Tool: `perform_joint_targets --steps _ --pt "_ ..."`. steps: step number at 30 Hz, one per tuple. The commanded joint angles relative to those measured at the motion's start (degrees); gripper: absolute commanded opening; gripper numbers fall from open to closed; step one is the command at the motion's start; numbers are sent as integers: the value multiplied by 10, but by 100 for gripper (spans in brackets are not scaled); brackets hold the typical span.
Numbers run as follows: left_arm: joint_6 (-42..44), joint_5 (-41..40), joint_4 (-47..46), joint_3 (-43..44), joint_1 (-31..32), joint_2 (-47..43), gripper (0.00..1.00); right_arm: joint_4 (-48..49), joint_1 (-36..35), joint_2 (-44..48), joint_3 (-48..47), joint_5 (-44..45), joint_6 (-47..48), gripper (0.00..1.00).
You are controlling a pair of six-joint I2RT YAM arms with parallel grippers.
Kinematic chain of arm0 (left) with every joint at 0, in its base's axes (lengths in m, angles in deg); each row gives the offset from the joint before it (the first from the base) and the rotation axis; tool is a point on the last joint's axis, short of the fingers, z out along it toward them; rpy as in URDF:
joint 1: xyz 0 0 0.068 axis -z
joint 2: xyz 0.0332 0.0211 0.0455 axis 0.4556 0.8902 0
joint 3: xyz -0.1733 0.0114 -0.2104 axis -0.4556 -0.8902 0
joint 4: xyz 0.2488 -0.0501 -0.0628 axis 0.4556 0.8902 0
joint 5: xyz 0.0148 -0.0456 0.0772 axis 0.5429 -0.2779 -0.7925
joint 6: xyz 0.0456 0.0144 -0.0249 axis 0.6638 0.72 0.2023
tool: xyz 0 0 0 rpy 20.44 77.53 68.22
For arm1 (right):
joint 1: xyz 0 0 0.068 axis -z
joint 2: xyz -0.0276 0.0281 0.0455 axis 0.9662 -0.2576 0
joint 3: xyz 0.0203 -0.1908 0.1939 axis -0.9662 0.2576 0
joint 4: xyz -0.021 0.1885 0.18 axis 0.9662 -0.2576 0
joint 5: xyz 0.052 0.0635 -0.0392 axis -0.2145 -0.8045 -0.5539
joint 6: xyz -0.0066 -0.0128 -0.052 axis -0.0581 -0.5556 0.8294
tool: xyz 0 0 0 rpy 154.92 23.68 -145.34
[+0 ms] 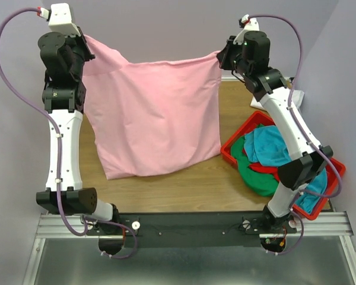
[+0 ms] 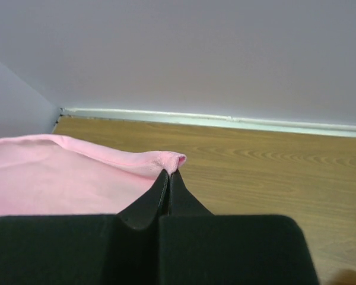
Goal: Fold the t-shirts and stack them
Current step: Flatten the tshirt out
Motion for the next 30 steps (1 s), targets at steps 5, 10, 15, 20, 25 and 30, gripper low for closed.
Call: perform_joint_targets --steps 5,10,15,20,25,30 --pt "17 12 -16 35 -4 -66 0 18 -2 51 -37 7 17 1" --pt "6 20 -27 -5 -4 -140 0 19 -12 109 9 -6 22 1" --pt "12 21 -61 -68 -3 -237 0 22 -34 174 76 -6 25 1" --pt "26 11 -39 -50 -4 -273 0 20 -44 236 114 3 9 1" --pt "52 11 -2 12 -4 -263 0 18 -45 281 118 17 -12 1" --pt "58 28 -5 37 -4 -239 0 17 -45 274 107 22 -38 1"
